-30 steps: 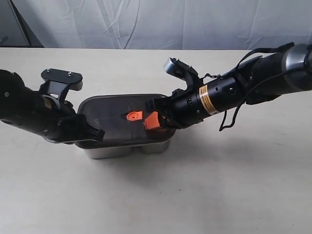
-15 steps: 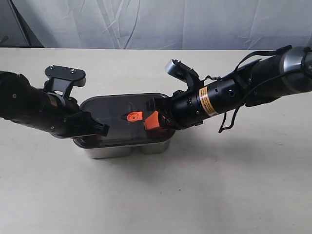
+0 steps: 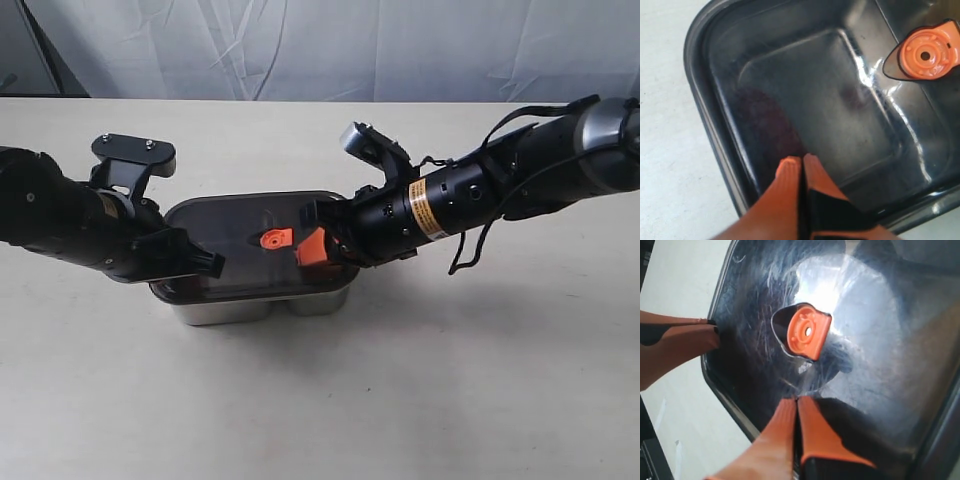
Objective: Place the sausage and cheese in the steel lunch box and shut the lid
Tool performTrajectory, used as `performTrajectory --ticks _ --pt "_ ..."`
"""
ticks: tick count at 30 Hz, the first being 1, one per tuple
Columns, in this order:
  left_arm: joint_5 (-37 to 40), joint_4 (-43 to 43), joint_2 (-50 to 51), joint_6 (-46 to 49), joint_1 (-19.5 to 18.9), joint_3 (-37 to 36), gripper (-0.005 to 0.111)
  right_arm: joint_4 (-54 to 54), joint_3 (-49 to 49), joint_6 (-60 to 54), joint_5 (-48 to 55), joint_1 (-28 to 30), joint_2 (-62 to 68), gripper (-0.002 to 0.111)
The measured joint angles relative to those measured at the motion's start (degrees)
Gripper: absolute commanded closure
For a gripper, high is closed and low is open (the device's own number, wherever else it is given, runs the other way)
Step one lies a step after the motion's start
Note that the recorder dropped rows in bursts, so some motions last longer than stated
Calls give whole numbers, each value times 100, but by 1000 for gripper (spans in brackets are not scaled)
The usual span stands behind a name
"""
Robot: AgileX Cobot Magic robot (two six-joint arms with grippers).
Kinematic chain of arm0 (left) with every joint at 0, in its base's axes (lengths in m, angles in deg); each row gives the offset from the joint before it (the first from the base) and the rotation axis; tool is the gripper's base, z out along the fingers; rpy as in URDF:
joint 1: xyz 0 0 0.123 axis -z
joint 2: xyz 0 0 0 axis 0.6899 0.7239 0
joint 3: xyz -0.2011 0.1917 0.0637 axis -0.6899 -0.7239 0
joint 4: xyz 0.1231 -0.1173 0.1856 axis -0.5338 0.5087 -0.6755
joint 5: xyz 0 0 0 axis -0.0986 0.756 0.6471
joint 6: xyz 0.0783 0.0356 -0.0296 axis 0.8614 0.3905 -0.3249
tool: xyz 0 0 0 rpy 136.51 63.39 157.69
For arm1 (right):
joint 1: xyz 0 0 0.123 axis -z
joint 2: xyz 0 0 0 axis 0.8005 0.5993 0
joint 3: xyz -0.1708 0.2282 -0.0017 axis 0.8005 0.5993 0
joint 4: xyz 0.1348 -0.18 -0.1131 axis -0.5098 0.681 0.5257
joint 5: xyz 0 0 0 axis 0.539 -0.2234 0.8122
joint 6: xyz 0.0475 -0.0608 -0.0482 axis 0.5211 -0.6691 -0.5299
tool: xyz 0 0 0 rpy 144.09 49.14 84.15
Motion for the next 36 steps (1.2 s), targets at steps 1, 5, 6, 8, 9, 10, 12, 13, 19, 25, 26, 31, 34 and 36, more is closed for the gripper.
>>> performTrajectory --ticks 1,5,6,8,9,10,12,13,19,25,26,31,34,36 --pt "-13 0 0 0 0 0 107 44 -3 -12 26 0 -63 108" --pt "-13 9 0 0 0 0 107 334 88 -24 208 -13 -396 108" --pt "-13 9 0 0 0 0 107 377 92 -24 250 -13 -465 108" --pt "-13 9 0 0 0 0 107 388 133 -24 289 -13 -604 108" --pt "-23 9 0 0 0 0 107 388 150 -24 289 -13 -643 108" --pt "-23 12 0 0 0 0 107 388 200 -24 289 -13 -673 108" --pt "-23 22 0 0 0 0 107 398 348 -24 336 -13 -671 108" --pt "-23 51 0 0 0 0 107 409 449 -24 409 -13 -671 108" --pt "-69 119 0 0 0 0 107 138 832 -55 739 -13 -793 108" --pt "-91 119 13 0 0 0 107 36 895 -116 768 -13 -757 108" --pt "-91 119 16 0 0 0 107 32 895 -127 799 -13 -643 108" --pt "-183 150 48 0 0 0 107 -122 885 -135 560 11 -423 108" --pt "-204 163 48 0 0 -10 107 -108 885 -150 609 11 -507 108" --pt "-212 174 -7 0 0 -10 107 -16 896 -168 810 -11 -693 108"
